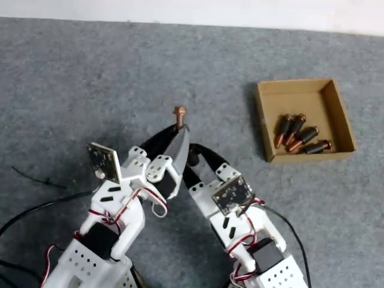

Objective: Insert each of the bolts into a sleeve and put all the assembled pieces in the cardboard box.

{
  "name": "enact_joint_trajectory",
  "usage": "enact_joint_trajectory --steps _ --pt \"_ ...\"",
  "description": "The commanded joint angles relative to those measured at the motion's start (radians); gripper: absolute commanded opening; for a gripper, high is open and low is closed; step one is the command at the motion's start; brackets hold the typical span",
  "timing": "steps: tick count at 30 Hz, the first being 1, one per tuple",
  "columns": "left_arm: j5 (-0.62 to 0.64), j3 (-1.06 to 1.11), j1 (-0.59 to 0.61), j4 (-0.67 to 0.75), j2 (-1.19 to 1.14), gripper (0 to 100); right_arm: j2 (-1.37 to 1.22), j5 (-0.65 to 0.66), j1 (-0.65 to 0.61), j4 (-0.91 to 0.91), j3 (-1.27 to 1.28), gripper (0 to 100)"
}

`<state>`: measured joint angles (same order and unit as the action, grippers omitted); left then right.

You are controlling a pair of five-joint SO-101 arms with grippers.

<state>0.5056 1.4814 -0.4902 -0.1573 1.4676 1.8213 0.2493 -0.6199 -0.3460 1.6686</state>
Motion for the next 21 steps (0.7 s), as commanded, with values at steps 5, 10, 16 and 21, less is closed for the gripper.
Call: enact_joint_trajectory --steps 5,10,16,21 --pt "0.068 -0.033 0.044 0.169 0.002 1 0.007 0.005 -0.036 -0.016 0.147 0.5" --pt "0.031 -0.021 0.047 0.195 -0.004 1 0.010 0.005 -0.036 -0.024 0.147 0.5" --pt "-0.002 0.025 0.041 0.189 -0.004 1 0.013 0.009 -0.013 -0.051 0.147 0.5" --pt "-0.074 0.036 0.048 0.181 -0.004 1 0.015 0.005 0.131 -0.050 0.147 0.5"
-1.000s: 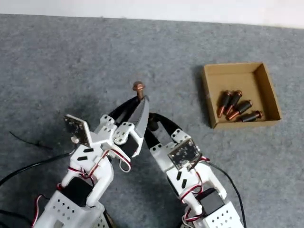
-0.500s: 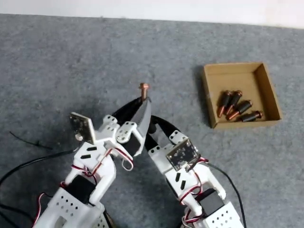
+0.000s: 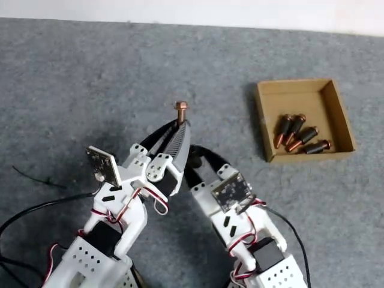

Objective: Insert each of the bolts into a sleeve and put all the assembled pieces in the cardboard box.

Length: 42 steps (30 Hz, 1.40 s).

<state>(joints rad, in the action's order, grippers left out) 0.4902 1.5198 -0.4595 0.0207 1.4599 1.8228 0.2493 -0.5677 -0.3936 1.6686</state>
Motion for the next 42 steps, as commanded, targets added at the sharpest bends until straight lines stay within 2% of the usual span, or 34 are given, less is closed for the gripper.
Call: enact_joint_trajectory --steps 1,4,7,9,13,17,21,42 --pt "-0.098 0.001 0.018 -0.002 0.004 1 0.013 0.005 0.101 0.001 0.147 0.5" --pt "-0.195 -0.039 0.018 -0.124 0.001 1 0.013 0.005 0.125 0.001 0.147 0.5" --pt "-0.184 -0.151 0.044 -0.316 -0.038 1 0.013 0.005 0.125 -0.001 0.147 0.5" --pt "-0.157 -0.228 0.090 -0.371 -0.119 1 0.013 0.005 0.127 -0.002 0.147 0.5" --pt "-0.140 -0.343 0.153 -0.374 -0.403 1 0.008 0.005 0.128 -0.002 0.147 0.5" --pt "-0.140 -0.489 0.157 -0.374 -0.736 1 0.005 0.005 0.145 -0.004 0.147 0.5" --pt "-0.140 -0.610 0.160 -0.377 -0.975 1 0.007 0.005 0.182 -0.004 0.147 0.5" --pt "-0.140 -0.941 0.154 -0.379 -1.554 1 0.013 0.005 0.236 -0.002 0.147 0.5"
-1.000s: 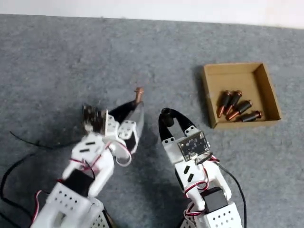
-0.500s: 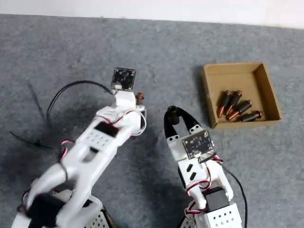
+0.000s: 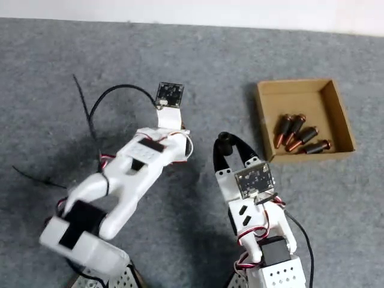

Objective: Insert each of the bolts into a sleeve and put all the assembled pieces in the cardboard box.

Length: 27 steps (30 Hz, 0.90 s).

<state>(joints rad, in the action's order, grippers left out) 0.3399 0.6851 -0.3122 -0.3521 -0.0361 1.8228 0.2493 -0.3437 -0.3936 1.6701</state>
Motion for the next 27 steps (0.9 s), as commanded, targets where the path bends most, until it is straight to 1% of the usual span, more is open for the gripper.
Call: enact_joint_trajectory --steps 1,6,14,16,19,21,23,27 --pt "0.011 -0.122 0.007 -0.006 -0.077 1 0.013 0.005 0.012 -0.002 0.145 0.5" --pt "0.011 -0.159 0.005 -0.008 -0.134 1 0.013 0.005 0.012 -0.002 0.145 0.5" --pt "0.011 -0.162 0.002 -0.009 -0.137 1 0.013 0.005 0.012 -0.002 0.145 0.5" --pt "0.011 -0.176 -0.005 -0.044 -0.137 1 0.013 0.005 0.012 -0.002 0.145 0.5" --pt "0.014 -0.248 -0.022 -0.184 -0.139 1 0.013 0.005 0.012 -0.002 0.145 0.5" --pt "0.014 -0.282 -0.028 -0.252 -0.140 1 0.013 0.005 0.012 -0.002 0.145 0.5" --pt "0.014 -0.292 -0.027 -0.278 -0.140 1 0.013 0.005 0.012 -0.002 0.145 0.5" --pt "0.014 -0.292 -0.025 -0.279 -0.140 1 0.013 0.005 0.012 -0.002 0.145 0.5"
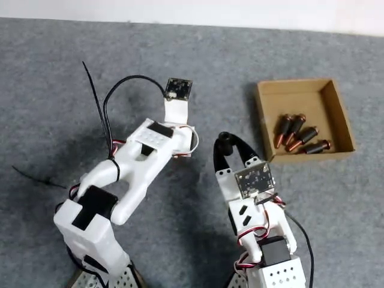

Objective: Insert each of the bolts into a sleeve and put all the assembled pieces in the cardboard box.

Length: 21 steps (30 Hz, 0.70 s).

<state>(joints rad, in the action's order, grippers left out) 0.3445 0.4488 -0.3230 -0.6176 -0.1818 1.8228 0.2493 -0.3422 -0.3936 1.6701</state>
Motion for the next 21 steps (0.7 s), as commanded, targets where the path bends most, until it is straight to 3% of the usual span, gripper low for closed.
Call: enact_joint_trajectory --steps 1,8,15,21 --pt "0.009 -0.056 -0.018 -0.014 0.005 1 0.013 0.005 0.010 -0.002 0.145 0.5" --pt "0.011 -0.133 -0.019 -0.018 -0.110 1 0.013 0.005 0.010 -0.002 0.145 0.5" --pt "0.011 -0.341 -0.018 -0.245 -0.231 1 0.013 0.005 0.010 -0.002 0.145 0.5" --pt "0.011 -0.407 -0.018 -0.299 -0.277 1 0.013 0.005 0.010 -0.002 0.145 0.5"
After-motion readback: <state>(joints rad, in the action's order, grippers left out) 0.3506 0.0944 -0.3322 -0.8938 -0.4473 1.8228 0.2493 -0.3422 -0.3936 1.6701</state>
